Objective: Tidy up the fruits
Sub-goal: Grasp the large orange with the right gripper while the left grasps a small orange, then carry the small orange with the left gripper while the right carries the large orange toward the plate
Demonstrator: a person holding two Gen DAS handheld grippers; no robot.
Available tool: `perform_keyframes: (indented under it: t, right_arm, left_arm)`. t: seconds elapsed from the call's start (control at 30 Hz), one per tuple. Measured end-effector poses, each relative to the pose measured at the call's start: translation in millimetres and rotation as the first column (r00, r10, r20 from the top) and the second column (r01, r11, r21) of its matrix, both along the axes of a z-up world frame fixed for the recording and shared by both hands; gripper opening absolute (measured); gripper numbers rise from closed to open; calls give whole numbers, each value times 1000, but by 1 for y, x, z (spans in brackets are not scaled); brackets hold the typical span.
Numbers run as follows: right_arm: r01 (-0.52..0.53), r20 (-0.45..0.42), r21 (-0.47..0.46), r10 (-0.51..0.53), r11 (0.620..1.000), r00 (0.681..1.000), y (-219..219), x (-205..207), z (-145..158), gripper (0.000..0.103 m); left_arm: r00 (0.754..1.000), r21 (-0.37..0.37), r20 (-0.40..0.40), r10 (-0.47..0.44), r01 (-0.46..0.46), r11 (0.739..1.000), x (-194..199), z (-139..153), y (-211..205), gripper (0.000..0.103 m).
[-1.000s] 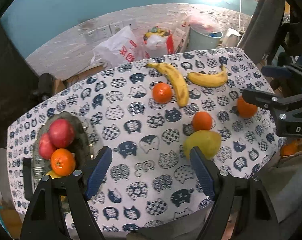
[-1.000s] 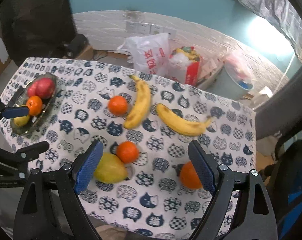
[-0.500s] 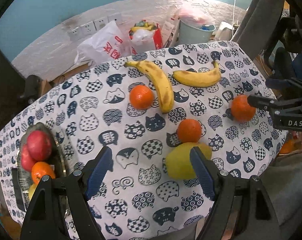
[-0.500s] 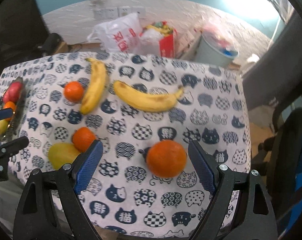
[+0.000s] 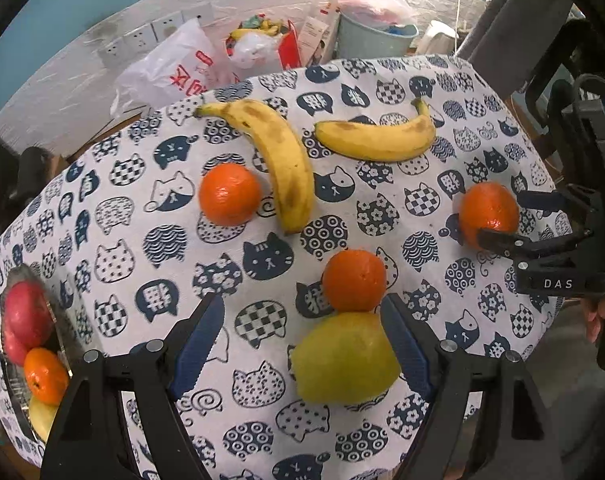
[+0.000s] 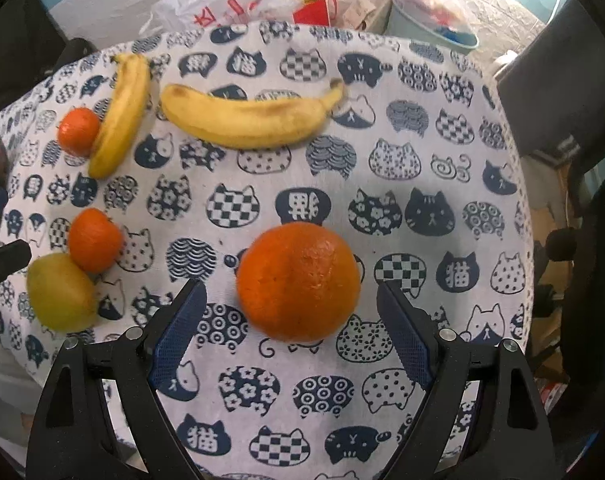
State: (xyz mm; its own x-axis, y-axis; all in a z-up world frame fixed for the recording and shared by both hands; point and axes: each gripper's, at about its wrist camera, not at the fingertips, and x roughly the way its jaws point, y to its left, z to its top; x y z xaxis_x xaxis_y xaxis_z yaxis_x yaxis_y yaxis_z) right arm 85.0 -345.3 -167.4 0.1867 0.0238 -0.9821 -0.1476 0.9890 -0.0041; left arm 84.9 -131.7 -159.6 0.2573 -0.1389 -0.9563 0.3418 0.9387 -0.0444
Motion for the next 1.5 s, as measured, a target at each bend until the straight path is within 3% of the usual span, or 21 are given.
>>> perform_keyframes:
  t: [0.23,0.3,0.43,0.87,0.9,0.97,1.07,1.5]
  right_arm:
    - [-9,6,31,8,999,1000,-3,8,-17,85]
    - [-25,-9,30,25,999,1000,-1,9,-24,76]
    - [-9,-51,17,10,1000,999,-4,12,-41,71]
    - [9,-21,46,-8,999,1000,-3,8,-33,70]
    - [7,-15,48,-6,999,1000,-2,8,-31,70]
    - [3,-5,50,-3,999,1000,2,7,-24,70]
    - [-2,10,60,1,998,1000,6,7,-15,70]
    - [-44,84,71,38,997,996,26,2,22,70]
  left_arm:
    - [999,-2,-37,-17,17,1000,5,-14,-12,82]
    - [999,2,-45,-23,23,1000,6,-17,-15,83]
    - [998,-9,-60,-22,22,1000,11,-24,-21,87]
    - [993,-15,-94,-65,64,998,23,-48,-42,86]
    - [993,-15,-97,-69,68,998,25,-50,-45,85]
    - [991,-7,-104,-82,82,997,26,-53,-48,65]
    - [985,-25,-135,-104,102,994,25,-59,-49,48]
    - [995,-13,-44,-84,84,996,18,-37,-30,47]
